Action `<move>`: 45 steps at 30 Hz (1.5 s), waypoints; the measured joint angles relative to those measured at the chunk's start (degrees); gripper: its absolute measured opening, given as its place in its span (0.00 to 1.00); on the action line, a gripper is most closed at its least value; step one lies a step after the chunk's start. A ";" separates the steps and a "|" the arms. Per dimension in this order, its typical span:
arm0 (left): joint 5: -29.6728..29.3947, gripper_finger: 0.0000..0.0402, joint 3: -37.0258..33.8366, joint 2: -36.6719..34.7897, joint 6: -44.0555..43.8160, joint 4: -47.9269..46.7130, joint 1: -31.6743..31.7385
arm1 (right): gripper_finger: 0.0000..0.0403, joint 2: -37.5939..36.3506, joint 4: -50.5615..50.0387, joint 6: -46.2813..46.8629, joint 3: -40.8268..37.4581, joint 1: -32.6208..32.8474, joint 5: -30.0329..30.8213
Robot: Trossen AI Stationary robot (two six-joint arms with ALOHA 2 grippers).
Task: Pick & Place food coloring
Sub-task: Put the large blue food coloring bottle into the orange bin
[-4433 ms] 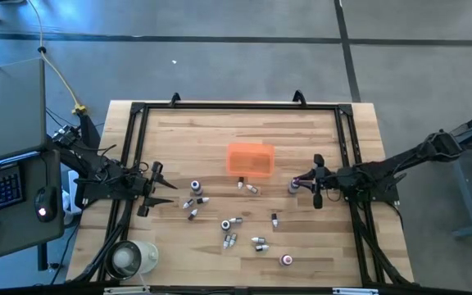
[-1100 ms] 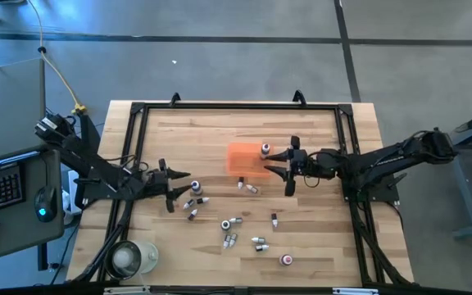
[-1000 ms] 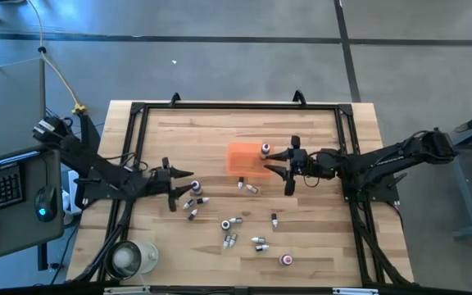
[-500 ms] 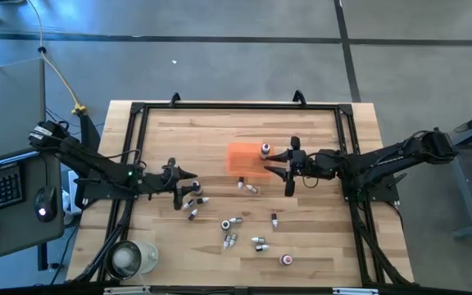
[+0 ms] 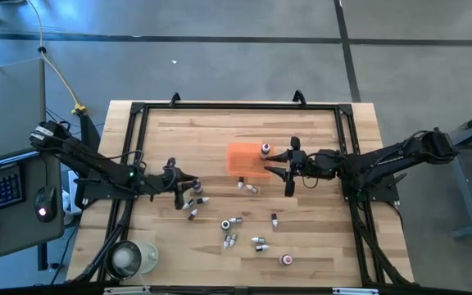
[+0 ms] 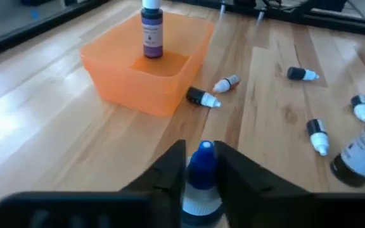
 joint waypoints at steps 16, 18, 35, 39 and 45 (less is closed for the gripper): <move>9.00 0.09 22.02 5.26 10.72 -0.94 15.73 | 0.34 -12.11 -13.67 3.97 0.02 0.00 1.67; 12.62 0.09 25.92 10.06 10.89 -2.03 19.58 | 0.34 -15.41 -20.83 5.75 0.02 -0.02 4.40; 16.36 0.09 52.36 48.11 10.24 0.49 30.56 | 0.34 -24.25 -37.26 13.12 0.02 0.00 10.80; 16.27 0.09 54.82 50.50 8.90 0.12 30.47 | 0.34 -23.77 -37.29 14.05 0.02 0.00 9.95; 15.93 0.09 55.20 51.78 7.02 0.01 30.47 | 0.34 -23.67 -37.70 14.14 0.02 0.00 9.01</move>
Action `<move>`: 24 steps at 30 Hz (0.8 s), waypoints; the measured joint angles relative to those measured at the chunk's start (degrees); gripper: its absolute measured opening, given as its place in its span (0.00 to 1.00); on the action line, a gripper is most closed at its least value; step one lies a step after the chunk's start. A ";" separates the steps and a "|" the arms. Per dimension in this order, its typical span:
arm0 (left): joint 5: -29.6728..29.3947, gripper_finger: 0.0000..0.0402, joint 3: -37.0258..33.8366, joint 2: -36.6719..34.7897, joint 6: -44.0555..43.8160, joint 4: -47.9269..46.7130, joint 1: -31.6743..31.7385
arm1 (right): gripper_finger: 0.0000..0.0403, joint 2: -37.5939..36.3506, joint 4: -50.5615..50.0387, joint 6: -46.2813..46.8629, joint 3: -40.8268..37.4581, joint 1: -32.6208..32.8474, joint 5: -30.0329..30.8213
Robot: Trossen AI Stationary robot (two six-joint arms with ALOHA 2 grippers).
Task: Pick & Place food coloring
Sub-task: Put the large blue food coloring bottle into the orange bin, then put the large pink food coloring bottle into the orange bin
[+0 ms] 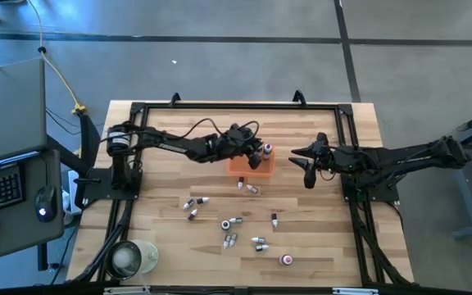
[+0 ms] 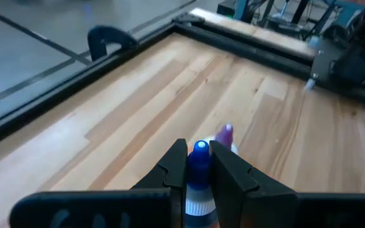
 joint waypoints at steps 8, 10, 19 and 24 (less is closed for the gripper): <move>-2.05 0.15 0.07 1.10 0.27 -0.44 0.00 | 0.34 0.00 -0.02 0.00 0.00 0.00 -0.01; -2.98 0.20 0.07 1.03 0.42 -1.20 0.00 | 0.34 0.00 -0.02 0.00 0.00 0.00 0.00; -3.63 0.34 0.49 0.79 1.09 -2.19 -0.11 | 0.34 0.00 -0.02 0.00 0.00 0.00 -0.72; 4.22 0.35 5.27 -7.02 2.54 -13.25 -0.11 | 0.34 0.10 -0.11 -0.02 0.00 0.00 -8.61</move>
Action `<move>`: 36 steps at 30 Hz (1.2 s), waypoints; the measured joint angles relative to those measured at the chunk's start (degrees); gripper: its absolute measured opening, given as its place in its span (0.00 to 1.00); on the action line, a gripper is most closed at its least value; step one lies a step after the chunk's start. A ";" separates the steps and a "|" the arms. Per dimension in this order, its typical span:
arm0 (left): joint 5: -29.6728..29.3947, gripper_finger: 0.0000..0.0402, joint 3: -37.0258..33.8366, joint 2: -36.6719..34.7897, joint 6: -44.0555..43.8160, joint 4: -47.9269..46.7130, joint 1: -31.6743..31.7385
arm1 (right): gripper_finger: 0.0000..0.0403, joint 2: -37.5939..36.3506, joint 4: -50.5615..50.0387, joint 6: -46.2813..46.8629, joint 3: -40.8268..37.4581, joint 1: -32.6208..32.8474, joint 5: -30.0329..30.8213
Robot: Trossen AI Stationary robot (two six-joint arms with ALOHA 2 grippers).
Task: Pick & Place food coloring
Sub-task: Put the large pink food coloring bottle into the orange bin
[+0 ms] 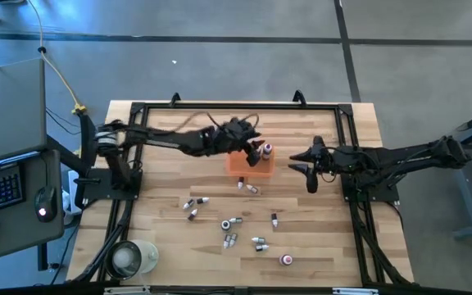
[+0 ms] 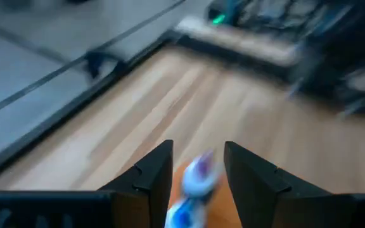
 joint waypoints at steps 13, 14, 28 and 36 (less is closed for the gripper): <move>12.61 0.33 16.56 -14.78 7.53 -46.66 -6.09 | 0.34 19.00 27.11 -16.69 0.01 9.75 -28.82; 11.34 0.33 16.66 -15.96 8.35 -46.74 -7.63 | 0.34 19.80 28.31 -17.70 0.02 10.81 -29.90; -11.53 0.32 -11.70 -38.97 -0.96 -34.59 -28.17 | 0.34 35.83 45.55 -22.23 0.02 28.92 -28.59; -14.39 0.32 -17.57 -42.64 -3.08 -27.66 -28.89 | 0.34 45.95 51.08 -16.63 -0.02 30.58 -19.86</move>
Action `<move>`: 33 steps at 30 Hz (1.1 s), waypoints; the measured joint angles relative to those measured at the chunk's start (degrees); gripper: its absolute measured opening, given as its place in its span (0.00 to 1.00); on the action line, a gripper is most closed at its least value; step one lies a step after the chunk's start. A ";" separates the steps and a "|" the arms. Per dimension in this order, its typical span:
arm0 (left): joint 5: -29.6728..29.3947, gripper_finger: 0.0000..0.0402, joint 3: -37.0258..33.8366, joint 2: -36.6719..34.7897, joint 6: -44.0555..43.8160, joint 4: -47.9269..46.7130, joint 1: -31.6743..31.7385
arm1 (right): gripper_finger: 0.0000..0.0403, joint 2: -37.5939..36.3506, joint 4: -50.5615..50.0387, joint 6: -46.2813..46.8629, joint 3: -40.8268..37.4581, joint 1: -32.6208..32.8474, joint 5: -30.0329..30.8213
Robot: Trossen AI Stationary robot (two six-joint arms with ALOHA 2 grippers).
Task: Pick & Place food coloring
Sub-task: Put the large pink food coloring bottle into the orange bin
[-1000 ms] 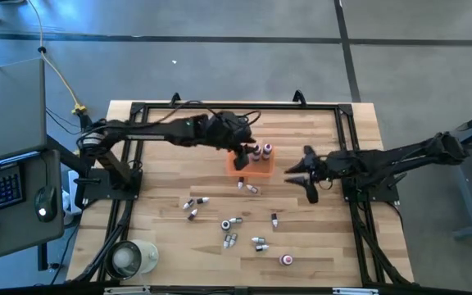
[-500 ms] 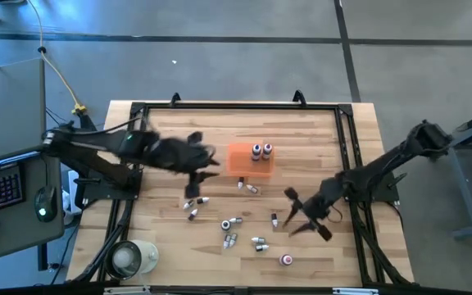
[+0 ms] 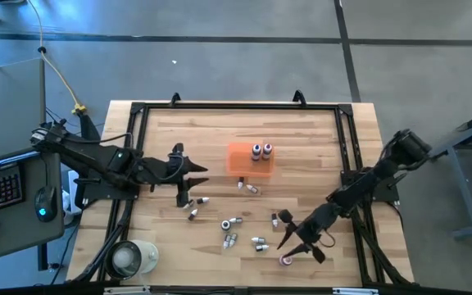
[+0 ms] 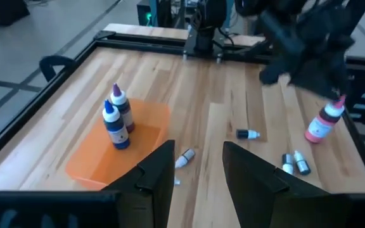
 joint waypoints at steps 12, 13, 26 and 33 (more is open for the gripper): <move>1.33 0.32 0.00 0.02 0.01 0.69 0.00 | 0.34 3.33 6.91 1.17 0.00 -0.81 -0.24; 1.33 0.32 0.00 0.02 0.02 0.69 0.00 | 0.34 2.50 7.02 1.15 0.00 -0.85 -0.12; 2.82 0.32 0.00 0.02 0.08 -0.20 0.00 | 0.34 1.21 2.48 -3.39 0.00 3.90 1.13; 2.73 0.32 0.00 0.03 0.08 -0.18 0.00 | 0.34 1.23 0.93 -0.27 0.02 3.02 -1.56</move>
